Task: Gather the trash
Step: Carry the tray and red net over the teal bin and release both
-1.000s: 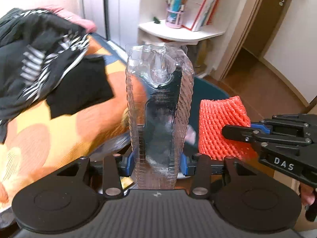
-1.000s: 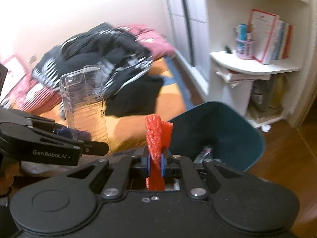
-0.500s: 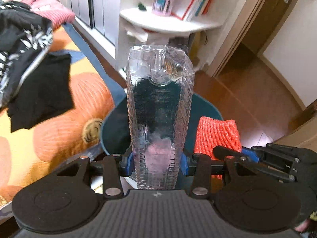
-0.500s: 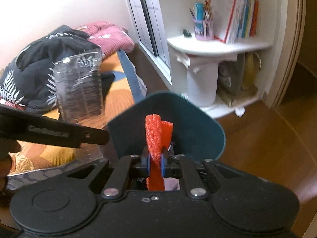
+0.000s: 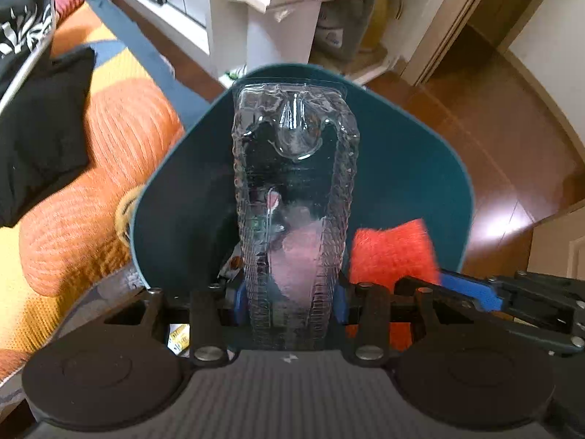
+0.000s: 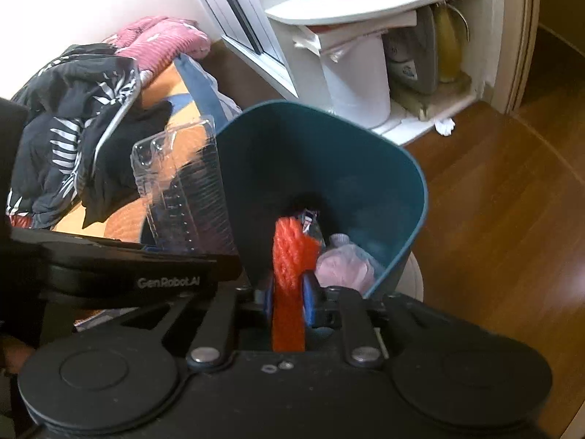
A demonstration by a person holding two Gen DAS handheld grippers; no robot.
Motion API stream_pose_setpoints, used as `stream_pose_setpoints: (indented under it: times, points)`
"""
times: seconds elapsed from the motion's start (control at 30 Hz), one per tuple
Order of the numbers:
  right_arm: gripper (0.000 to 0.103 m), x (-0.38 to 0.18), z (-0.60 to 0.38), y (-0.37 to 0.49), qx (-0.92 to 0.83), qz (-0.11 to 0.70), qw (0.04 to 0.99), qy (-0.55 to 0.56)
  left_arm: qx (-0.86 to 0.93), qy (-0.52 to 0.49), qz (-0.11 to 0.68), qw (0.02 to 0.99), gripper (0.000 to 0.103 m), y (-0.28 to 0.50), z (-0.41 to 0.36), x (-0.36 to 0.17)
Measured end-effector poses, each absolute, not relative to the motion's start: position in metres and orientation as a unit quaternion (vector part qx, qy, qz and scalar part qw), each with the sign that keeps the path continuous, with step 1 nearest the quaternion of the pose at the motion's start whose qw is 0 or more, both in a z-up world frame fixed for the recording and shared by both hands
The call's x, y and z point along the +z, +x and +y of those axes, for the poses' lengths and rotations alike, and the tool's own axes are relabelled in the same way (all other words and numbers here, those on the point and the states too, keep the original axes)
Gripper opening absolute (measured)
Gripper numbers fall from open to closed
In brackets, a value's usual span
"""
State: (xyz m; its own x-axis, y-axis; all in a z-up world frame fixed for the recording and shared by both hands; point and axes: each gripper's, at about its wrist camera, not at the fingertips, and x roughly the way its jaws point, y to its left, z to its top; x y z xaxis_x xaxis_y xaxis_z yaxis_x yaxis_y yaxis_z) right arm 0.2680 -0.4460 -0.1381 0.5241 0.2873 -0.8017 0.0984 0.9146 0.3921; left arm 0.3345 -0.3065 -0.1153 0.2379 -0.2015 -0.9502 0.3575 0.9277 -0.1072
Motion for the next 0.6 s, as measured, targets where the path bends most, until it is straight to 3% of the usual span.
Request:
stream_pose_setpoints:
  times: [0.23, 0.4, 0.6]
  points:
    - [0.028, -0.149, -0.454, 0.266, 0.042, 0.495, 0.834, 0.240, -0.179, 0.072, 0.606, 0.771, 0.046, 0.341, -0.313, -0.137]
    - [0.030, -0.148, -0.456, 0.261, 0.039, 0.495, 0.830, 0.254, -0.177, 0.062, 0.611, 0.769, 0.062, 0.341, -0.310, -0.141]
    - [0.031, -0.134, -0.451, 0.255, 0.046, 0.483, 0.837, 0.253, -0.182, 0.056, 0.596, 0.780, 0.062, 0.335, -0.300, -0.127]
